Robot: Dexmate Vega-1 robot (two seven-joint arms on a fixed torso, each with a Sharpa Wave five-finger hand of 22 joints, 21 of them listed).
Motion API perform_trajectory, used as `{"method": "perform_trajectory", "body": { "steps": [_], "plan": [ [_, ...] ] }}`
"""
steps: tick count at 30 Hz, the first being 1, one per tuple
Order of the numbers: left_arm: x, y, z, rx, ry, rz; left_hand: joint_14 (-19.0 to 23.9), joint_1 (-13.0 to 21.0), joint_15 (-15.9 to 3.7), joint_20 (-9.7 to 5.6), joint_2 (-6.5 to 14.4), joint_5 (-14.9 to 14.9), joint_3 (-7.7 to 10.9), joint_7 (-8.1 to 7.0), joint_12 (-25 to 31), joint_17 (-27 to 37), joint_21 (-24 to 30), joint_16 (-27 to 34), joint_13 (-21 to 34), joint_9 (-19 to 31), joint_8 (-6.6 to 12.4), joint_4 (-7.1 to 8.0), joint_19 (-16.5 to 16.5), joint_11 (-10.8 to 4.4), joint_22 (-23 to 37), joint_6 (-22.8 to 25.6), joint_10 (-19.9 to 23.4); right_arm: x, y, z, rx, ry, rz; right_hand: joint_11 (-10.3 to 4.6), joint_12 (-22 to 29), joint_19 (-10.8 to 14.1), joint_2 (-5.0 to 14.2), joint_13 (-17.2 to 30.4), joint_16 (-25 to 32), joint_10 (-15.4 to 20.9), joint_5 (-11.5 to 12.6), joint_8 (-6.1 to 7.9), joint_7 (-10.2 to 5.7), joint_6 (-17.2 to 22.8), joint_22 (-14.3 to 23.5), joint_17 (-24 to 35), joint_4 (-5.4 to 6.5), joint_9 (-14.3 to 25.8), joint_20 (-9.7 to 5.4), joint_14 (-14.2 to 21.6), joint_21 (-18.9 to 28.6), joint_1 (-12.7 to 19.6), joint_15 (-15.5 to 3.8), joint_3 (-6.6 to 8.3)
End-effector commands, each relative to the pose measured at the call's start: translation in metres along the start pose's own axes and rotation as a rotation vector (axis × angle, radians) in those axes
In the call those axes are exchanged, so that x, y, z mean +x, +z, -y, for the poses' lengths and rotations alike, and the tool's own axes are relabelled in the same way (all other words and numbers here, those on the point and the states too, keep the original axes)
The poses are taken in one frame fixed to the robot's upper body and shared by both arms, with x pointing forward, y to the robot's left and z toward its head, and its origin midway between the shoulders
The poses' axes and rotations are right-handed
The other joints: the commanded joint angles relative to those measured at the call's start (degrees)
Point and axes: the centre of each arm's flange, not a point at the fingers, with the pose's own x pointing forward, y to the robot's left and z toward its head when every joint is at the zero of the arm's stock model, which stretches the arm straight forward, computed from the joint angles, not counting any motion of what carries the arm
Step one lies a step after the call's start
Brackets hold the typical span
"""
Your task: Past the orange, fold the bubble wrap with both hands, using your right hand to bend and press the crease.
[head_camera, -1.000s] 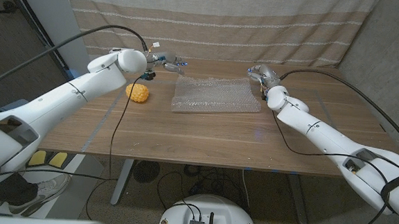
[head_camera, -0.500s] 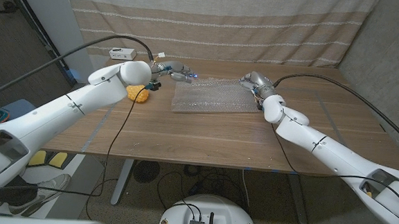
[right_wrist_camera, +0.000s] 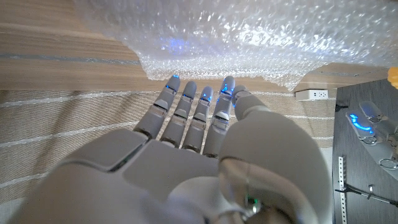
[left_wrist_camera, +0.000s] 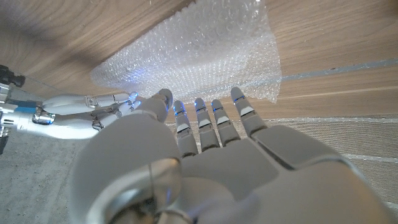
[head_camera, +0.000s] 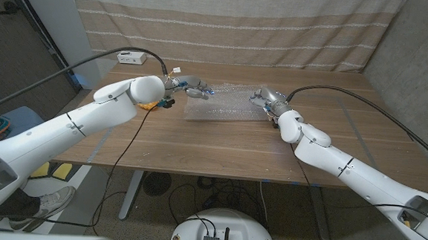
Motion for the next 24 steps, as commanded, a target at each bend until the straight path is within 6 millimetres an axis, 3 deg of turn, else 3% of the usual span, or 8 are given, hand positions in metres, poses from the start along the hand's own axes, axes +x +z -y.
{"method": "perform_trajectory", "body": {
  "steps": [1, 9, 14, 17, 24],
  "plan": [
    [-0.021, 0.015, 0.026, 0.042, -0.009, 0.003, 0.8, -0.3, -0.62, -0.19, -0.4, -0.1, 0.28, -0.07, 0.3, -0.1, 0.8, 0.0, 0.0, 0.1, 0.06, -0.41, 1.2, -0.27, 0.2, 0.8, 1.0, -0.025, 0.017, -0.013, -0.073, 0.052, 0.013, 0.48, -0.1, 0.0, -0.15, 0.3, 0.6, 0.2, 0.2, 0.01, -0.23, 0.2, 0.3, 0.5, 0.37, 0.2, 0.27, 0.3, 0.4, -0.5, -4.15, 0.02],
    [-0.019, 0.015, 0.034, 0.034, -0.026, 0.006, 1.7, -0.7, -1.23, -1.27, -0.6, -0.2, 0.40, 0.53, 0.1, -0.4, 1.6, -0.3, -0.1, 0.1, -0.35, -0.91, 3.0, -0.80, 0.0, 1.2, 1.6, -0.031, 0.027, -0.020, -0.098, 0.085, 0.024, 0.60, -0.1, 0.2, -0.39, 0.3, 0.7, 0.4, 0.3, -0.45, -0.79, -0.6, 0.3, 0.6, 0.61, 0.2, 0.44, 0.5, 0.5, -1.0, -3.99, 0.03],
    [-0.013, 0.012, 0.038, 0.052, -0.053, 0.001, 1.9, -1.0, -1.34, -2.16, 0.0, -0.2, 0.74, 0.92, -0.2, -0.3, 1.8, -0.5, -0.2, 0.1, -0.88, -0.80, 3.3, -0.55, 0.0, 0.6, 1.5, -0.028, 0.026, -0.029, -0.104, 0.121, 0.018, 0.83, 0.0, 0.4, -0.55, 0.4, 0.7, 0.9, 0.3, -1.44, -1.88, -2.7, 0.4, 0.7, 0.81, 0.2, 0.55, 0.8, 0.7, -1.4, -3.72, 0.09],
    [-0.004, 0.005, 0.040, 0.034, -0.093, -0.007, 0.4, -0.9, -1.28, -3.26, 0.5, -0.1, 1.26, 1.49, -0.7, -0.4, 1.5, -1.3, -0.3, 0.0, -1.65, -1.07, 2.4, -0.59, -0.2, -0.7, 0.9, -0.024, 0.023, -0.032, -0.092, 0.142, 0.010, 0.85, 0.1, 0.2, -0.59, 0.4, 0.8, 1.3, 0.3, -2.11, -2.15, -4.2, 0.4, 0.7, 0.87, 0.1, 0.71, 1.2, 0.7, -1.7, -3.34, 0.17],
    [0.010, -0.014, 0.045, -0.020, -0.135, -0.043, -1.6, -1.1, -0.35, -3.55, 1.5, 0.1, 2.21, 2.47, -1.6, -0.4, 0.7, -1.8, -0.4, 0.0, -2.27, -0.88, 0.5, 0.00, -0.4, -2.2, -0.4, -0.015, 0.020, -0.036, -0.113, 0.176, -0.006, 1.11, 0.1, -0.2, -0.59, 0.4, 0.7, 1.4, 0.3, -2.55, -2.39, -5.3, 0.4, 0.7, 1.38, 0.1, 0.81, 1.3, 0.6, -2.5, -3.08, 0.10]
  ]
}}
